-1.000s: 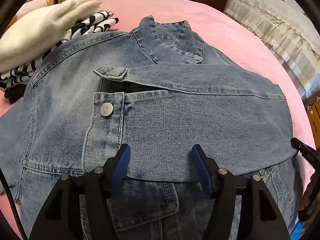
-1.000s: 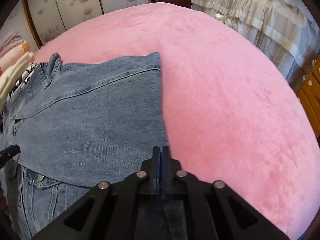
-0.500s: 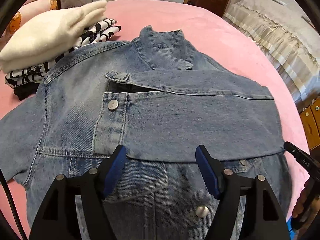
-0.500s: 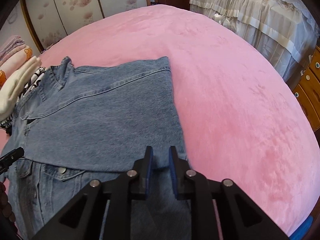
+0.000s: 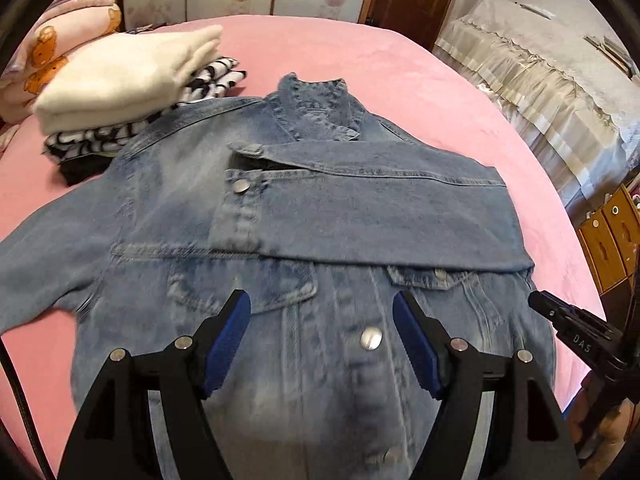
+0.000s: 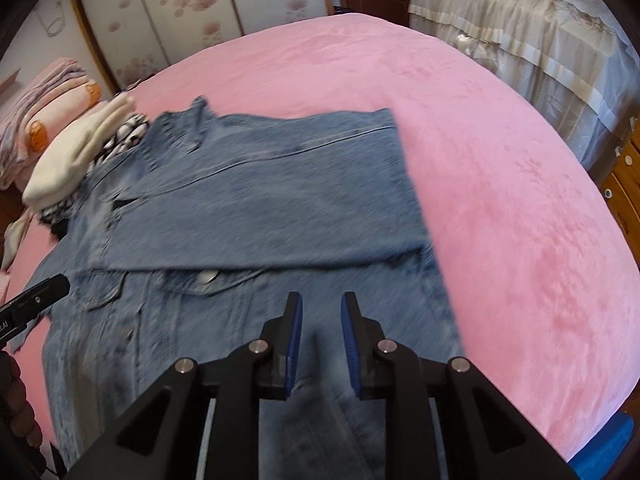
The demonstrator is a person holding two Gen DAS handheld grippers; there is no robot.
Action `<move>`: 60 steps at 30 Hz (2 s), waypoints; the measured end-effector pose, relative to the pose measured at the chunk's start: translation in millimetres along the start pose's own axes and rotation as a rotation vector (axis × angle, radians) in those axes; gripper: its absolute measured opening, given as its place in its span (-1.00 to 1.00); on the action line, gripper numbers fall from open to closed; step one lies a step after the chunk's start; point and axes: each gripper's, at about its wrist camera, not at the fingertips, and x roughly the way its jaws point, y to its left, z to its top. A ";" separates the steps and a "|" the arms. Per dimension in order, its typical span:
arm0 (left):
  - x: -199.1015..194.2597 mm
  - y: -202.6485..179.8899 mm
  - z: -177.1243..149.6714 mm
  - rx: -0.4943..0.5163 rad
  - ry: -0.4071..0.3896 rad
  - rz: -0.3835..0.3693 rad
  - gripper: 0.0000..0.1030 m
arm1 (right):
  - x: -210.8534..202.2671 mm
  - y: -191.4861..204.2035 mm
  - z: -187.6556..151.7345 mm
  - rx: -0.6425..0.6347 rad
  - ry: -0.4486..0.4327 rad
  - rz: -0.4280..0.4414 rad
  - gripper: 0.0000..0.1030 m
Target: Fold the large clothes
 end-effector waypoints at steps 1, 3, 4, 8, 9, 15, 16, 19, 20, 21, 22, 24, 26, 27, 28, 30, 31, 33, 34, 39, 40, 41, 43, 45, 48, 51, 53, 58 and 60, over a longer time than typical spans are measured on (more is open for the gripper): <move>-6.8 3.0 -4.8 -0.005 -0.001 0.001 0.40 | -2.5 3.9 -2.9 -0.008 0.002 0.006 -0.62; -20.4 12.6 -14.5 -0.021 -0.002 0.005 0.40 | -8.1 18.3 -10.1 -0.026 0.007 0.023 -0.62; -25.8 17.5 -18.0 -0.031 0.000 0.006 0.40 | -10.4 23.1 -12.3 -0.033 0.009 0.031 -0.62; -46.4 41.4 -38.1 -0.066 0.025 -0.004 0.40 | -21.1 53.9 -21.3 -0.078 0.008 0.073 -0.61; -51.9 48.3 -44.0 -0.070 0.031 -0.003 0.40 | -23.8 63.2 -23.1 -0.093 0.007 0.084 -0.61; -82.8 101.1 -63.0 -0.109 0.025 0.040 0.40 | -34.3 120.7 -28.4 -0.194 0.000 0.134 -0.45; -87.8 112.0 -64.4 -0.124 0.017 0.047 0.40 | -36.1 133.0 -28.6 -0.216 -0.002 0.146 -0.44; -98.3 147.4 -66.3 -0.191 -0.002 0.060 0.41 | -40.0 167.7 -27.0 -0.280 -0.004 0.174 -0.43; -100.3 161.2 -66.6 -0.222 -0.006 0.058 0.41 | -42.0 180.6 -26.4 -0.306 -0.008 0.184 -0.43; -102.2 173.1 -67.1 -0.250 -0.010 0.054 0.41 | -43.4 190.5 -25.9 -0.326 -0.012 0.192 -0.43; -103.1 185.2 -67.9 -0.281 -0.016 0.048 0.41 | -45.3 204.3 -25.0 -0.353 -0.018 0.201 -0.43; -105.0 215.5 -69.4 -0.352 -0.037 0.032 0.41 | -47.9 227.5 -23.3 -0.394 -0.031 0.216 -0.43; -104.9 249.6 -72.7 -0.433 -0.061 0.029 0.41 | -49.1 249.7 -22.3 -0.429 -0.039 0.233 -0.42; -103.6 265.2 -74.7 -0.472 -0.070 0.030 0.41 | -49.3 260.4 -21.8 -0.445 -0.042 0.241 -0.42; -102.1 280.7 -77.2 -0.512 -0.079 0.031 0.41 | -48.5 272.0 -21.5 -0.463 -0.046 0.248 -0.42; -97.1 316.7 -85.2 -0.612 -0.097 0.046 0.41 | -44.8 295.0 -21.0 -0.493 -0.051 0.256 -0.41; -94.6 332.7 -90.0 -0.657 -0.103 0.052 0.41 | -43.4 302.7 -21.3 -0.501 -0.051 0.260 -0.41; -87.5 369.3 -102.9 -0.771 -0.116 0.071 0.41 | -38.0 317.7 -21.8 -0.513 -0.044 0.274 -0.41; -84.4 384.4 -108.9 -0.822 -0.125 0.079 0.40 | -34.2 325.9 -22.7 -0.520 -0.039 0.280 -0.41; -70.2 453.9 -141.3 -1.083 -0.197 0.178 0.40 | -11.7 352.1 -30.2 -0.540 0.007 0.287 -0.41; -68.1 460.7 -145.2 -1.114 -0.216 0.187 0.40 | -7.3 354.6 -31.4 -0.541 0.017 0.286 -0.41; -66.0 466.8 -147.4 -1.134 -0.232 0.191 0.40 | -2.1 357.5 -32.8 -0.542 0.029 0.286 -0.41; -60.3 476.2 -148.2 -1.168 -0.268 0.213 0.40 | 6.4 361.1 -34.3 -0.543 0.040 0.278 -0.41; -55.9 481.6 -143.7 -1.174 -0.288 0.252 0.41 | 14.9 363.7 -35.0 -0.539 0.050 0.267 -0.41; -48.6 488.5 -131.8 -1.151 -0.294 0.321 0.41 | 29.1 364.2 -33.0 -0.513 0.072 0.251 -0.41; -42.1 494.1 -121.3 -1.144 -0.295 0.395 -0.17 | 38.3 363.0 -30.9 -0.489 0.088 0.251 -0.41; -41.8 499.4 -114.0 -1.132 -0.280 0.418 -0.83 | 44.0 361.1 -30.4 -0.477 0.099 0.253 -0.41; -67.2 476.4 -85.8 -1.015 -0.333 0.484 -0.89 | 50.4 350.2 -30.7 -0.454 0.116 0.254 -0.41; -85.7 449.1 -66.0 -0.900 -0.386 0.489 -0.89 | 50.4 342.0 -29.4 -0.436 0.117 0.257 -0.41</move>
